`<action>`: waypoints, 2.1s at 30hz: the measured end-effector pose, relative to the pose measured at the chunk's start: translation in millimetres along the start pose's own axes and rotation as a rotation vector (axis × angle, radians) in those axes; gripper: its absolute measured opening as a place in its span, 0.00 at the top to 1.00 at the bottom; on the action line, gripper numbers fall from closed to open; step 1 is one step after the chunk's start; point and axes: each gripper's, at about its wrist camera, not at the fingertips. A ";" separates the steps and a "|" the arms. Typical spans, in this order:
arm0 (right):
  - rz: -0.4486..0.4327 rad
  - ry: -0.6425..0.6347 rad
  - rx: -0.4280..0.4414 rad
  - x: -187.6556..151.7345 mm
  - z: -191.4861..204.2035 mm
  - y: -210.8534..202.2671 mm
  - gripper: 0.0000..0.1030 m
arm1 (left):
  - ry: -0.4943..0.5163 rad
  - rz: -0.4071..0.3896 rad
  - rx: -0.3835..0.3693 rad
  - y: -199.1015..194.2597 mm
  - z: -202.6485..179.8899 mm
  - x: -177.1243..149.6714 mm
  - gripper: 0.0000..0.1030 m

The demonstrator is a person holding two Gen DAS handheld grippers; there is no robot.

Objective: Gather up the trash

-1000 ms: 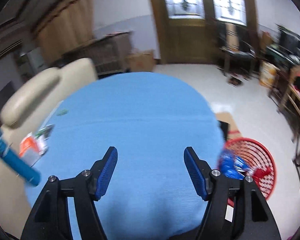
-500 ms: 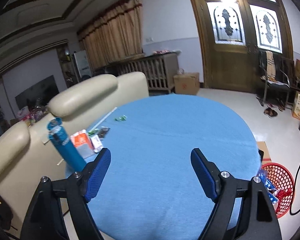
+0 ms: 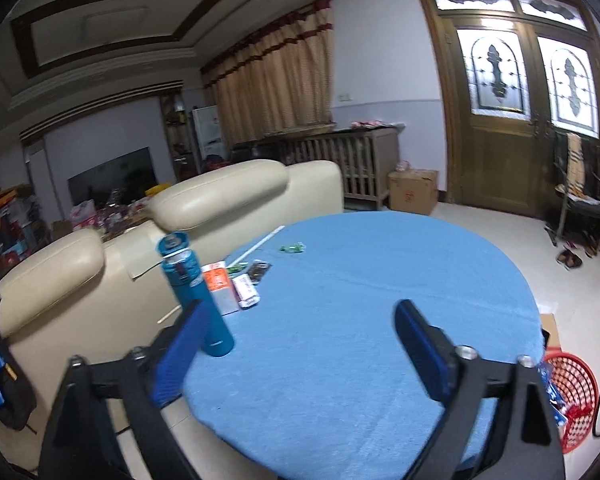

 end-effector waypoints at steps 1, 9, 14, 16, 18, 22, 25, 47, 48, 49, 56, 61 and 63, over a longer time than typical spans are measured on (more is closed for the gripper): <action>0.022 -0.003 0.001 -2.2 2.9 5.9 0.00 | -0.015 -0.007 0.012 -1.0 5.5 -1.7 0.05; 0.101 -0.088 -0.102 -23.2 42.3 37.9 0.00 | -0.058 0.036 0.026 3.0 27.8 -10.8 0.05; 0.135 -0.131 -0.148 -36.3 62.0 49.1 0.00 | -0.057 0.082 0.018 4.3 32.2 -20.2 0.05; 0.159 -0.133 -0.158 -40.3 65.2 53.5 0.00 | -0.067 0.095 0.013 5.1 35.9 -23.6 0.05; 0.188 -0.122 -0.159 -43.6 64.5 59.3 0.00 | -0.075 0.102 0.016 5.2 39.1 -26.5 0.05; 0.234 -0.086 -0.148 -47.4 61.6 68.2 0.00 | -0.089 0.114 0.028 7.2 45.3 -31.3 0.05; 0.269 -0.083 -0.148 -50.4 63.0 78.5 0.00 | -0.103 0.125 0.029 9.2 50.2 -34.6 0.05; 0.366 -0.049 -0.133 -67.1 53.1 109.8 0.00 | -0.084 0.239 0.015 43.5 37.9 -46.8 0.05; 0.368 -0.043 -0.135 -67.3 50.6 110.5 0.00 | -0.080 0.243 0.014 44.7 37.1 -47.0 0.05; 0.368 -0.038 -0.136 -67.4 48.9 111.0 0.00 | -0.072 0.247 0.015 46.2 34.6 -47.5 0.05; 0.379 0.003 -0.129 -69.5 36.2 114.2 0.00 | -0.052 0.262 0.016 50.6 27.7 -48.7 0.05; 0.366 0.019 -0.125 -70.2 30.6 110.1 0.00 | -0.025 0.256 0.024 45.7 18.8 -49.2 0.05; 0.361 0.028 -0.121 -70.3 27.9 108.1 0.00 | -0.011 0.252 0.027 43.1 16.5 -49.5 0.05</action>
Point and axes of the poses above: each gripper's, at about its wrist camera, not at the fingertips, and y roughly the way its jaws point, z to its left, x to its top, and after that the axes turned 11 degrees about z, right-handed
